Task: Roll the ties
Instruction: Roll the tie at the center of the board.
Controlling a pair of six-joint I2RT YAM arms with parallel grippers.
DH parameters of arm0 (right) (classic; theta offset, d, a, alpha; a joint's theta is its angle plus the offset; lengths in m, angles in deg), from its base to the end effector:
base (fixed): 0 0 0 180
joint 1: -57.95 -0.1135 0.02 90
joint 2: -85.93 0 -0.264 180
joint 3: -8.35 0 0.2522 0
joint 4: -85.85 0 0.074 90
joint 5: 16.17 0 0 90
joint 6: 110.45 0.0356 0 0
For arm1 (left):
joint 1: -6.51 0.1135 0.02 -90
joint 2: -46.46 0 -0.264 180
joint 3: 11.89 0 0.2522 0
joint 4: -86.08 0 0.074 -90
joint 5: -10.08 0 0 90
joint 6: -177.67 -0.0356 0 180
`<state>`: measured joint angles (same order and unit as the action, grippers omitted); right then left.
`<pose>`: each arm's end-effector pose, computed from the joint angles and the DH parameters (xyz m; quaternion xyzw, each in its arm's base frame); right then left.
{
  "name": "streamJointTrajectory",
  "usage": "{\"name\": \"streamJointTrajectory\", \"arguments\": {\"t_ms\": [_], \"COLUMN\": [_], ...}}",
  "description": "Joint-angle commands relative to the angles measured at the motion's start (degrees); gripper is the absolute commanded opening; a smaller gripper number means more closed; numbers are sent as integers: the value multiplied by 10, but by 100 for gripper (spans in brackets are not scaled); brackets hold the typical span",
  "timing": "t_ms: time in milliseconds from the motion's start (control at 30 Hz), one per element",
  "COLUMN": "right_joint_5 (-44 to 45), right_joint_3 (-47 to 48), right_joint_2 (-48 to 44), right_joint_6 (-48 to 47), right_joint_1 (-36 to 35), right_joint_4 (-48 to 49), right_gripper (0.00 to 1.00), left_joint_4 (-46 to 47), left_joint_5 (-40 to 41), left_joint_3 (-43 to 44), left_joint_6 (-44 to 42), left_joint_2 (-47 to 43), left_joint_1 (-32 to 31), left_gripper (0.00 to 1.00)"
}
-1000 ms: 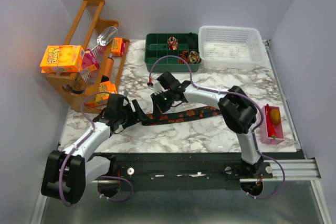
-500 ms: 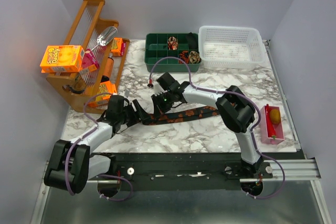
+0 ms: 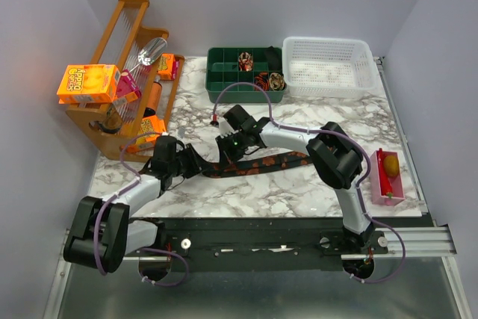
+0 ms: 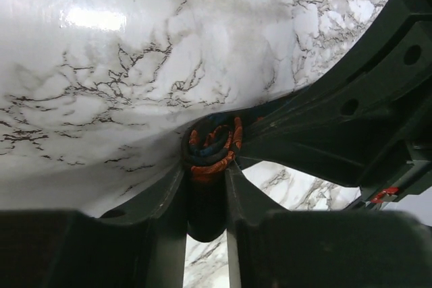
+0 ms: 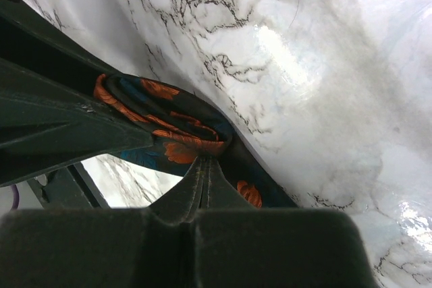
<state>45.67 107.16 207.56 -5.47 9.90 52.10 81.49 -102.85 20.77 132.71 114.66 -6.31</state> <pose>0.2876 0.3451 0.1525 -0.3315 0.8706 0.3445 0.1160 0.2005 -0.0599 0.1432 -0.1661 0.8770 -0.3576 0.2744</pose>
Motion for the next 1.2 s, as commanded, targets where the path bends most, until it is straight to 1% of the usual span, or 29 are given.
{"name": "streamJointTrajectory", "arguments": {"t_ms": [0, 67, 167, 267, 300, 433, 633, 767, 1000, 1167], "right_joint_5": [-10, -15, -20, -23, -28, -32, -36, -37, -35, -27], "right_joint_3": [3, 12, 20, 27, 29, 34, 36, 34, 34, 28], "right_joint_2": [15, 20, 32, 39, 40, 41, 44, 45, 37, 17], "right_joint_6": [2, 4, 9, 16, 18, 22, 23, 25, 24, 22], "right_joint_1": [-2, -2, -2, -2, -2, -2, -3, -2, -3, 1], "right_joint_4": [-7, -5, -5, -1, 3, 6, 5, 5, 4, 5], "right_gripper": [0, 0, 0, 0, 0, 0, 0, 0, 0, 0], "left_joint_4": [-59, -91, -142, -182, -194, -269, -320, -361, -380, -423], "left_joint_5": [7, 24, 50, 94, 120, 180, 220, 276, 298, 330], "left_joint_3": [52, 67, 93, 120, 130, 191, 243, 279, 298, 311], "left_joint_6": [-36, -56, -70, -78, -79, -94, -106, -113, -114, -122], "left_joint_2": [-11, -4, -1, 3, 7, 37, 78, 106, 111, 110], "left_joint_1": [-3, -14, -33, -65, -84, -130, -163, -190, -197, -197], "left_gripper": [26, 23, 22, 22, 22, 19, 16, 16, 16, 16]}}
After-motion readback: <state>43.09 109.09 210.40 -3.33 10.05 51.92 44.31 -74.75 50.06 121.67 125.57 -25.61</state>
